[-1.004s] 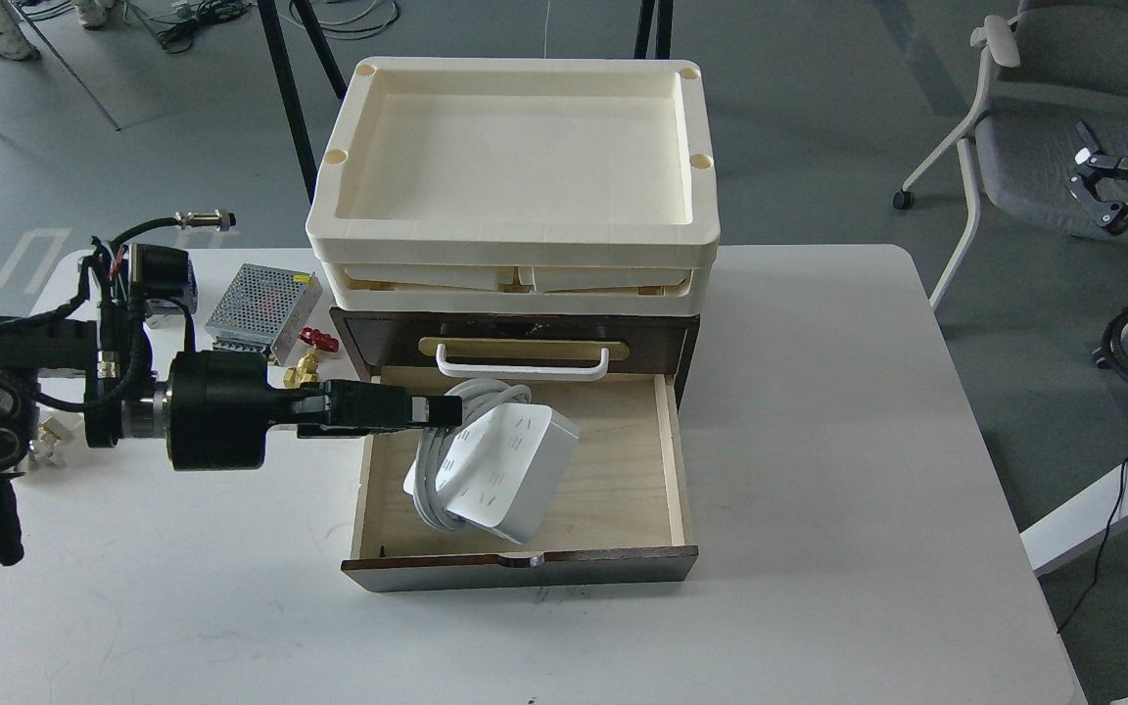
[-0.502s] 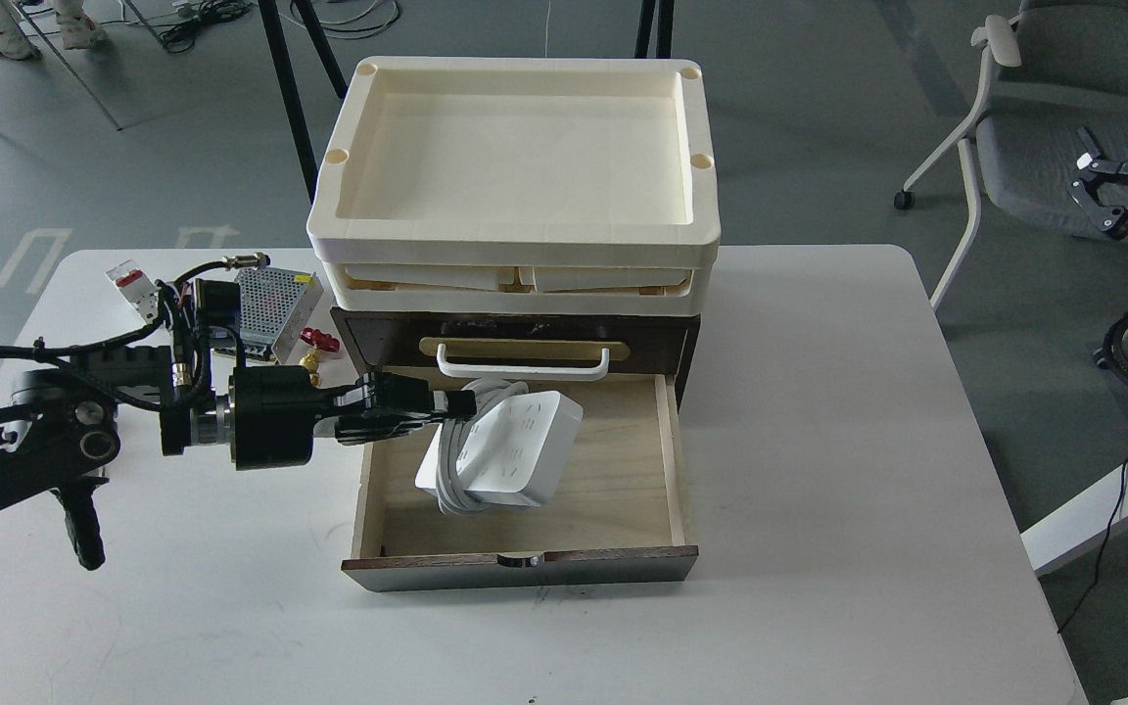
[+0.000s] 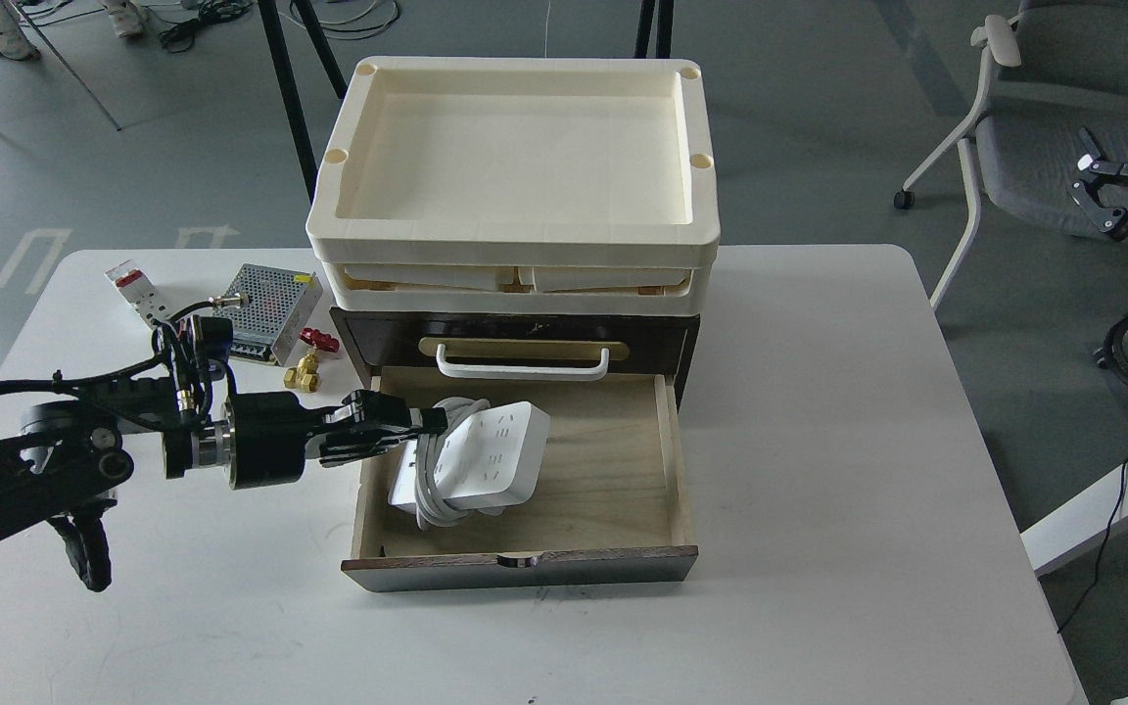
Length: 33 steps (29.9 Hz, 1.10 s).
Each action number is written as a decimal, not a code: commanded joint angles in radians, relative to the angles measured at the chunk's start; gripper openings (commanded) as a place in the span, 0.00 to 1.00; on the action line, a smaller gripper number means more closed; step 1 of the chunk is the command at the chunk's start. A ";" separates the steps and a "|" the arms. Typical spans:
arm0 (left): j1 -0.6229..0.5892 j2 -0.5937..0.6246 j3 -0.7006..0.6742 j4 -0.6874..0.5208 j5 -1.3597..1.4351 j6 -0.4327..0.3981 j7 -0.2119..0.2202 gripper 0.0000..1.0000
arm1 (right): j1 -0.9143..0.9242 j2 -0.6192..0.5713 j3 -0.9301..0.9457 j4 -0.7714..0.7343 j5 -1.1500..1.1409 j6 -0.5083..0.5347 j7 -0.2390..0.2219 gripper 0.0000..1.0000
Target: Put charging cable into cabinet
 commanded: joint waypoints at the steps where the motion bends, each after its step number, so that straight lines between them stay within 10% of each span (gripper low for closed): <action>1: 0.002 -0.020 -0.002 0.000 -0.002 0.000 0.000 0.02 | -0.002 0.000 0.000 0.000 0.000 0.000 0.000 1.00; 26: 0.040 -0.162 -0.002 0.119 -0.054 0.000 0.000 0.25 | -0.026 -0.001 0.009 0.000 0.001 0.000 0.001 1.00; 33: 0.071 -0.143 -0.004 0.124 -0.054 0.000 0.000 0.53 | -0.031 -0.001 0.009 0.000 0.001 0.000 0.012 1.00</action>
